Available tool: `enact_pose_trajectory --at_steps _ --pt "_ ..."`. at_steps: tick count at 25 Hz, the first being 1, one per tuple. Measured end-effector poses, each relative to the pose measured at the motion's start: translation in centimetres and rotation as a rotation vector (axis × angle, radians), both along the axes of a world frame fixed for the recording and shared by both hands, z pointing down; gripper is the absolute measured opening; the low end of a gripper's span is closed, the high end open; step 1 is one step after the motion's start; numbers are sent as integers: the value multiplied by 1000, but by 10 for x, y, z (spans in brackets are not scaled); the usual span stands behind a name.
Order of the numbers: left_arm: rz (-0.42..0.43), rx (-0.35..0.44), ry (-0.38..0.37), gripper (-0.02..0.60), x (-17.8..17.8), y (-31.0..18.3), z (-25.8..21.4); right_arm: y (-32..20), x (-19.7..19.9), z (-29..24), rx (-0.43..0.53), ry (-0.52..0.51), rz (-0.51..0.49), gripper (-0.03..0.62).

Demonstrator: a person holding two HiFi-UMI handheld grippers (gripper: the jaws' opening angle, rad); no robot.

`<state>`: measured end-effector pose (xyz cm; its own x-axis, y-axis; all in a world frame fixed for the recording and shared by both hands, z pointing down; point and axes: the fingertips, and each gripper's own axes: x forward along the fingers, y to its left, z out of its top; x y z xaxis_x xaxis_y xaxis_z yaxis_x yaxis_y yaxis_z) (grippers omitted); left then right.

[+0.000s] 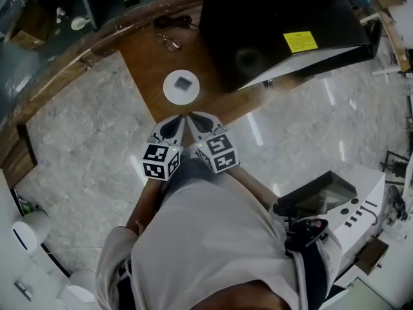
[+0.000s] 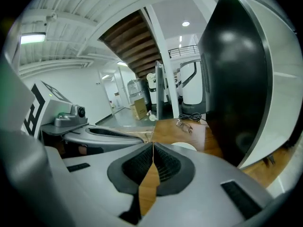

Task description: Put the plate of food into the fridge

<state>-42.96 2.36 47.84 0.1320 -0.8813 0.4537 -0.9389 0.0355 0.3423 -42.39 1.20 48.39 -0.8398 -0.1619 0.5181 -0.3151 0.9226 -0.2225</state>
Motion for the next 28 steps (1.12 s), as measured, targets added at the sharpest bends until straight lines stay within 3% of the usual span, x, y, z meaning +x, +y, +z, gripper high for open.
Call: enact_pose_trajectory --at_steps 5,11,19,25,28 --pt "120 -26 -9 18 -36 -19 26 -16 -33 26 -54 -4 112 19" --pt "289 -85 29 20 -50 -43 61 -39 -39 53 -124 -18 261 27" --pt "246 -226 27 20 -123 -88 140 -95 -21 133 -312 18 388 171" --pt "309 -394 101 21 -137 -107 188 -106 -4 178 -419 37 440 178" --pt "322 -471 79 21 -145 -120 211 -114 -4 203 -465 47 432 178"
